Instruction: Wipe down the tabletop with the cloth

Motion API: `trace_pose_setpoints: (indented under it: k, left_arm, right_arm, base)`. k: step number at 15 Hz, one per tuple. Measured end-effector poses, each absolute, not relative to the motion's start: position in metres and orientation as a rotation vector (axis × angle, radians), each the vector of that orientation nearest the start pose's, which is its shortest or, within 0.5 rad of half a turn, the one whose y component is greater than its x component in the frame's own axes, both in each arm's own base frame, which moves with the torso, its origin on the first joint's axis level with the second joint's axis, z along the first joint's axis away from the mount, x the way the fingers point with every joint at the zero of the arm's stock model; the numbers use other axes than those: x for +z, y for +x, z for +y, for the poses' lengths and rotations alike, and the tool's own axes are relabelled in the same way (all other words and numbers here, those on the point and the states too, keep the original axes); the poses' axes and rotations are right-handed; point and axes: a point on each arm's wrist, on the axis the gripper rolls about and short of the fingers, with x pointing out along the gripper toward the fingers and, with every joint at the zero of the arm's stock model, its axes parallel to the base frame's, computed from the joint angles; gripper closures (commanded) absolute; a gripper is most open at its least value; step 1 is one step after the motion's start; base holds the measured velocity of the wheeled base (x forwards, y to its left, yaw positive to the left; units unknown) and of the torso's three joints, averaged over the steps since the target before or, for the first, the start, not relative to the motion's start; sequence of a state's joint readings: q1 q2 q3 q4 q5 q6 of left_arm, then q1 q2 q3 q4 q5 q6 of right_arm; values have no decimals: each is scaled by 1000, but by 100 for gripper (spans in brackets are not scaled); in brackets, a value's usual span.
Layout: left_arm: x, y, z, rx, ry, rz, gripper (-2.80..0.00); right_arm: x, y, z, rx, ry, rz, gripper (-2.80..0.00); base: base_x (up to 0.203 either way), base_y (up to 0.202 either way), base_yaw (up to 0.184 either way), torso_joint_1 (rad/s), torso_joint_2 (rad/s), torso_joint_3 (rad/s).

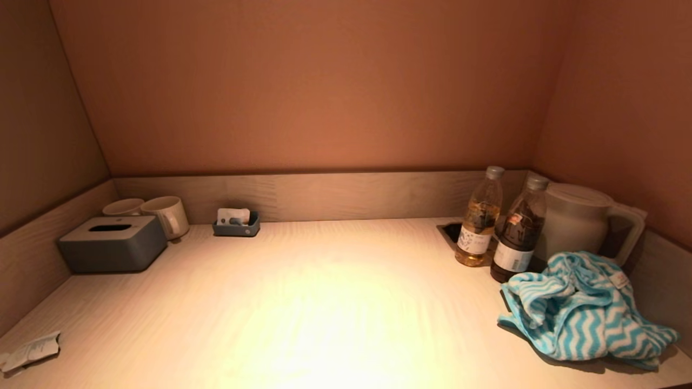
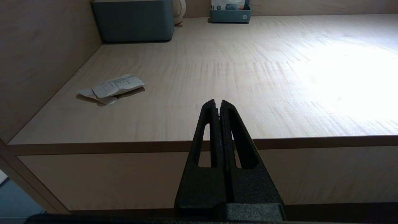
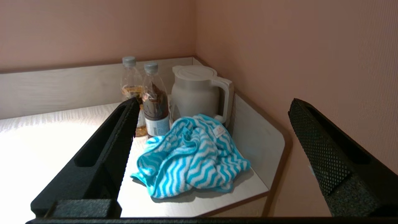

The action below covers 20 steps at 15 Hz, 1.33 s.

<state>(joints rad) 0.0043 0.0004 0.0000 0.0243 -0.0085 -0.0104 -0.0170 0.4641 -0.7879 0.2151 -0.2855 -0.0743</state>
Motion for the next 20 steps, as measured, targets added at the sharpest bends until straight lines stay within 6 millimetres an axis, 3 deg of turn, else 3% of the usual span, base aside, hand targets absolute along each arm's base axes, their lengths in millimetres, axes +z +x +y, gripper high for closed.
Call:
trace_pose_setpoints:
  k: [13, 17, 20]
  left_arm:
    - [73, -23, 0, -5, -11, 25, 0]
    - [73, -23, 0, -5, -10, 25, 0]
    - [73, -23, 0, -5, -10, 25, 0]
  right_arm:
    - [183, -72, -4, -212, -54, -202, -280]
    - [167, -72, -4, -188, -50, -221, -280]
    - [146, -58, -3, -163, -66, -165, -280]
  base:
    - [0, 0, 0, 0, 0, 0]
    - [0, 0, 0, 0, 0, 0]
    - [0, 0, 0, 0, 0, 0]
